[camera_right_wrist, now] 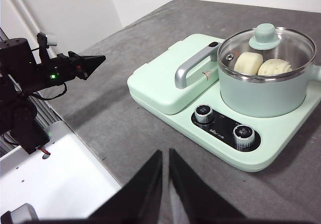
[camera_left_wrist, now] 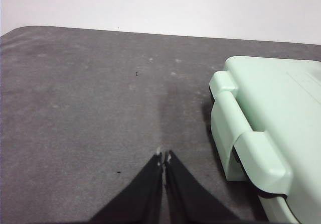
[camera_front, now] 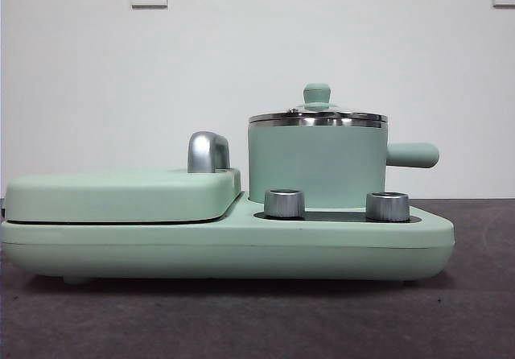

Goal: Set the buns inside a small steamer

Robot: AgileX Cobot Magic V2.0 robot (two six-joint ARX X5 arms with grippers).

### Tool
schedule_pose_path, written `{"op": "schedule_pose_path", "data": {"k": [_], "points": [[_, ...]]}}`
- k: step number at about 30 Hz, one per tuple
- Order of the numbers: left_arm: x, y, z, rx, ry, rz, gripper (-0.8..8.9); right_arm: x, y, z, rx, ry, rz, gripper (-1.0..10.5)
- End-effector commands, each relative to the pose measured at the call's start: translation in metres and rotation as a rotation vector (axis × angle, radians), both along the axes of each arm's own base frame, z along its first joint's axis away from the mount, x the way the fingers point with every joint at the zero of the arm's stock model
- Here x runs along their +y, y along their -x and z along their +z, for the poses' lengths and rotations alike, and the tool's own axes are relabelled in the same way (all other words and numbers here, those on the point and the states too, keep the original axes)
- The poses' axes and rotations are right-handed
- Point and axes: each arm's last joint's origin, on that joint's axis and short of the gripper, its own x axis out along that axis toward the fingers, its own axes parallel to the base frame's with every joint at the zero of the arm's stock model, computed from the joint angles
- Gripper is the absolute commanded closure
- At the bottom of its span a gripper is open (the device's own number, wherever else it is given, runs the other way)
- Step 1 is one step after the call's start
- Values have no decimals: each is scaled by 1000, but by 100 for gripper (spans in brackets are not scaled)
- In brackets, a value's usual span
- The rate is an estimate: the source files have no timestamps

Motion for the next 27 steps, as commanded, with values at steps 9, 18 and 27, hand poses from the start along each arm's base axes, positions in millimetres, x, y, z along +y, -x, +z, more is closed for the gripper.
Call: {"op": "schedule_pose_path", "data": {"k": [9,18,27], "points": [[0,-1,-7,23,1,1,802,-1,1,3,-18,-10,9,926],[0,-1,-7,23,1,1,802,5,-9,-6,-29,-13,-122,926],[0,-1,-7,23,1,1,802,5,-71,-68,-379,-39,-549,926]]}}
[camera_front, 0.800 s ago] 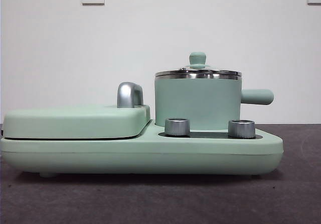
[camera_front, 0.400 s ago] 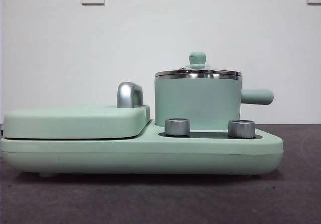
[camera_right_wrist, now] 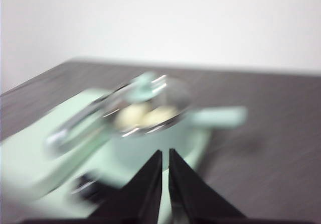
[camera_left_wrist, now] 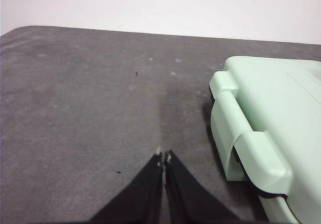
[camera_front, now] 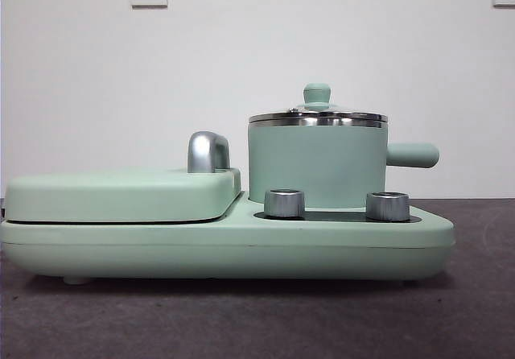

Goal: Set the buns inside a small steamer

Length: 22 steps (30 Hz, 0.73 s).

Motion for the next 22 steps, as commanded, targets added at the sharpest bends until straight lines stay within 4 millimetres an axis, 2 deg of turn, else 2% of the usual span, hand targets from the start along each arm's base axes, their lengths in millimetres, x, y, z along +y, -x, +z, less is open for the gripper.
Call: {"op": "schedule_pose_path", "data": {"k": [1,4,9,15,22], "points": [[0,-1,-7,23,1,1,802,-4,-14,-17,-133,11,-122,926],[0,-1,-7,23,1,1,802,-9,-25,-41,-170,27,-237,926],[0,-1,-7,24,1,1,802,-14,-38,-76,-83,50,-397,926],[0,-1,-7,23,1,1,802,-17,-42,-96,-15,69,-483,927],[0,-1,-7,23,1,1,802,-16,-44,-117,84,95,-457,927]]}}
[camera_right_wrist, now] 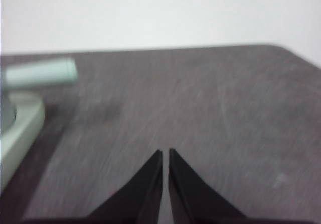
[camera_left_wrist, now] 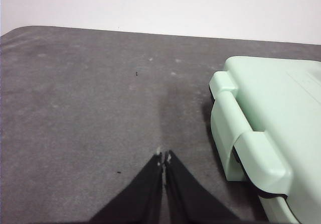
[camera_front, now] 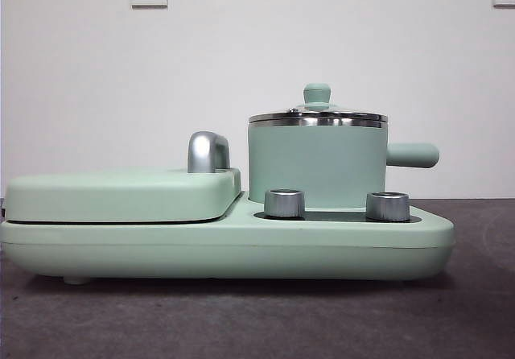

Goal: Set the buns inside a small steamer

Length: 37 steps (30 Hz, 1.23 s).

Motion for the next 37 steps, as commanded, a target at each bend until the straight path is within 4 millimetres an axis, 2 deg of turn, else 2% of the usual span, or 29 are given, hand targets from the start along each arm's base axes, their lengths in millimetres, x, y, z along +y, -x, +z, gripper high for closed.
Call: {"op": "schedule_pose_path", "data": {"k": [1,37], "points": [[0,-1,-7,23,1,1,802,0,0,-4,32,11,9,927],[0,-1,-7,23,1,1,802,1,0,-2,14,33,31,927]]}}
